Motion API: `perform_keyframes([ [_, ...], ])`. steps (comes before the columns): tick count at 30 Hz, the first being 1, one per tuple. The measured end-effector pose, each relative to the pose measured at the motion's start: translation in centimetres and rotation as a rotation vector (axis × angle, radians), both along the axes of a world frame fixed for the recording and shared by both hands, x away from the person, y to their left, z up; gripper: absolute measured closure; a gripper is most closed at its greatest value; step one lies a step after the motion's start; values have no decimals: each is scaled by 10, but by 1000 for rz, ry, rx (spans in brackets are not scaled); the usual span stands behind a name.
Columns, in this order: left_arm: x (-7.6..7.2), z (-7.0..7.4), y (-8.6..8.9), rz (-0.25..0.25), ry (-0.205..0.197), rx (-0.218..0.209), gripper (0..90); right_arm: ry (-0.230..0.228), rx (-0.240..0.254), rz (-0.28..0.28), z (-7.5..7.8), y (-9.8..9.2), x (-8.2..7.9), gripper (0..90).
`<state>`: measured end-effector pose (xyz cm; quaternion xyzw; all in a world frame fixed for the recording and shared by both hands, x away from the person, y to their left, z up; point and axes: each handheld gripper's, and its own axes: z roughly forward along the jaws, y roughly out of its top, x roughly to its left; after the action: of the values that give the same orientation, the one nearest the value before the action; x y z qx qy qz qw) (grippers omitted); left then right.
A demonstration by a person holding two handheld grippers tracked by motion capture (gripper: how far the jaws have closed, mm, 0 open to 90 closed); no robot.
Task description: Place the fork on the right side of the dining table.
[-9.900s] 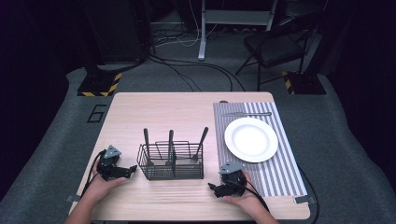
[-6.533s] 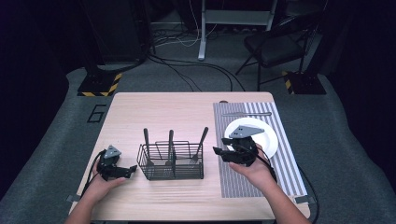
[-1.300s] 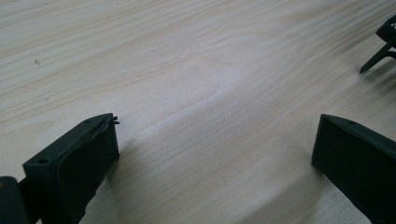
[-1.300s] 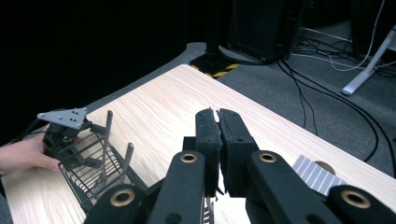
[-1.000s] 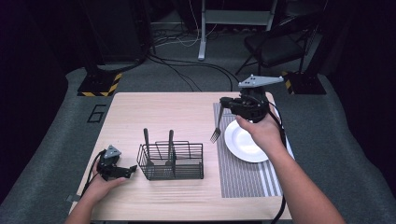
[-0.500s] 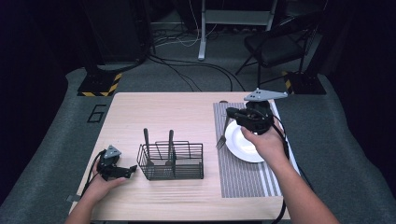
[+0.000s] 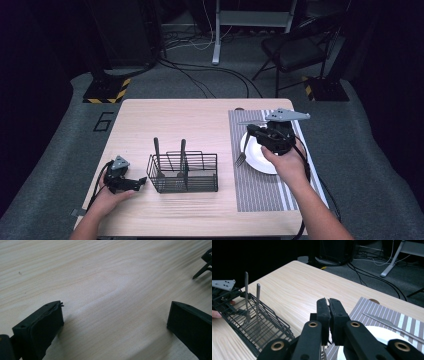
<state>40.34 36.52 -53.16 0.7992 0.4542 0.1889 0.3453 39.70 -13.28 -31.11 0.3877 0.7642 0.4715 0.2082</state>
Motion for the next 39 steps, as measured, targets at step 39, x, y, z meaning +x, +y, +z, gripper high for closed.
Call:
perform_keyframes([
  [39, 0, 0, 0, 0, 0, 0, 2, 53, -3, -88, -54, -21, -13, 871],
])
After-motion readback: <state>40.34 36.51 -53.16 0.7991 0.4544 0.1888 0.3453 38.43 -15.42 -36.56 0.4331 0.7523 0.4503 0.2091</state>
